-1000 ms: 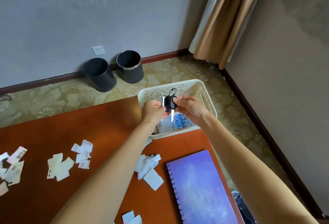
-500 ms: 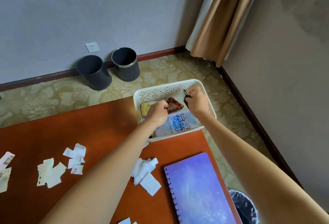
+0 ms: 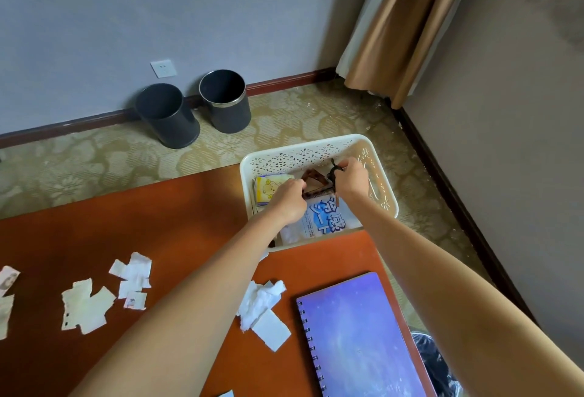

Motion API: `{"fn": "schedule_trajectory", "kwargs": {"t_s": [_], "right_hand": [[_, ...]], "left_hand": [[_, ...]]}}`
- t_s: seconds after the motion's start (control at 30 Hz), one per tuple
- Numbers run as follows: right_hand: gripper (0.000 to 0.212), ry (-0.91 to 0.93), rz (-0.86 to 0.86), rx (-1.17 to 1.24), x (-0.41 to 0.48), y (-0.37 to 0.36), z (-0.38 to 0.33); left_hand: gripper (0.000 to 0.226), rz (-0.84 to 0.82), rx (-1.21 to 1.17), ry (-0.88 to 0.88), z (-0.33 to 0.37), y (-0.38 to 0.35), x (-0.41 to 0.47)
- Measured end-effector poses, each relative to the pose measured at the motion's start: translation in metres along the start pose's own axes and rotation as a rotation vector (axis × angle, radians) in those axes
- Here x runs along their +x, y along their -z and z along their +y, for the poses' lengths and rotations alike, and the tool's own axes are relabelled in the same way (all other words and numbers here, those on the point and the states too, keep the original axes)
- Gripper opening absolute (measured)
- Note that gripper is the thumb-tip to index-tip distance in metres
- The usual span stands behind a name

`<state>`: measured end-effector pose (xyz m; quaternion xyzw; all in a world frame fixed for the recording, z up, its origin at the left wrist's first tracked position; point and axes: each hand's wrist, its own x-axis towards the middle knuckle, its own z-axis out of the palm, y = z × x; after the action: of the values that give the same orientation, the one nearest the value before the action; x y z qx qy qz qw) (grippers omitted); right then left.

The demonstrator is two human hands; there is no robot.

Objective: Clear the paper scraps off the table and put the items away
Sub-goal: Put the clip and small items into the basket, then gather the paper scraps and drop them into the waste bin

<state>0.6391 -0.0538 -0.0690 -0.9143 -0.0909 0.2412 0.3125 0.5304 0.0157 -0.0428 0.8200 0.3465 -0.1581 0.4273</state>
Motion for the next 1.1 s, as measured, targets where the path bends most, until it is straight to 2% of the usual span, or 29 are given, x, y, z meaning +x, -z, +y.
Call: {"fn": "schedule_trajectory", "kwargs": {"t_s": [0.23,0.47,0.7,0.87,1.0,1.1], "right_hand": [[0.058,0.052,-0.031,-0.096,-0.015,0.010,-0.010],[0.046,0.216,0.035,-0.125,-0.058,0.024,-0.035],[0.034,0.524,0.164,-0.075,-0.167,0.021,-0.053],[0.029,0.621,-0.054,-0.029,-0.266,-0.023,-0.019],[0.038,0.536,-0.327,-0.274,-0.329,-0.060,0.038],[0.054,0.455,-0.488,-0.495,-0.363,-0.076,0.083]], "left_hand": [[0.057,0.054,-0.016,-0.034,0.003,0.004,-0.011],[0.045,0.171,-0.085,-0.098,0.003,0.030,-0.044],[0.031,0.484,-0.183,-0.066,-0.026,0.058,-0.154],[0.031,0.579,-0.188,0.072,-0.090,0.037,-0.239],[0.028,0.527,-0.205,0.179,-0.157,-0.004,-0.284],[0.028,0.385,-0.159,0.250,-0.199,-0.046,-0.308]]}}
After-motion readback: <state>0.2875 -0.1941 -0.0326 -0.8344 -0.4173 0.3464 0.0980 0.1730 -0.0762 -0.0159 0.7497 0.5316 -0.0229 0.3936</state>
